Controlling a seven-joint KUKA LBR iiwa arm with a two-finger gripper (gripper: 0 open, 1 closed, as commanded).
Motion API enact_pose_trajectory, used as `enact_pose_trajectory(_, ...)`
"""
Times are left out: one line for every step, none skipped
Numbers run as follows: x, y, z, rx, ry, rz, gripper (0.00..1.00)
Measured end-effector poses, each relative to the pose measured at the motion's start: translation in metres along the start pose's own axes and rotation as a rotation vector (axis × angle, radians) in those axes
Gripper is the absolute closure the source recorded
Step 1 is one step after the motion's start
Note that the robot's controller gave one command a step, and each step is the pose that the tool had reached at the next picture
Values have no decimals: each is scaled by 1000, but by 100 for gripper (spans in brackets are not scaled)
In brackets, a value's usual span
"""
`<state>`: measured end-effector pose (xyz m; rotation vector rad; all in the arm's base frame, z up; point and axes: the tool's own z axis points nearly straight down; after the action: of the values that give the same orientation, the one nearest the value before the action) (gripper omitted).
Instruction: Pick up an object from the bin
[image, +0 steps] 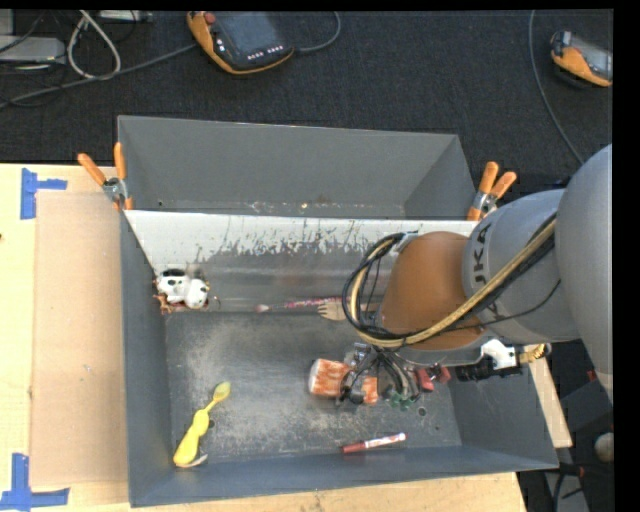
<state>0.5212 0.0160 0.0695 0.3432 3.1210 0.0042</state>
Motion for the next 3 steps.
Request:
enact_pose_trajectory(1, 0, -9, 1, 4, 1, 100)
enact_pose_trajectory(1, 0, -26, 0, 4, 1, 100)
enact_pose_trajectory(1, 0, -40, 0, 3, 2, 100)
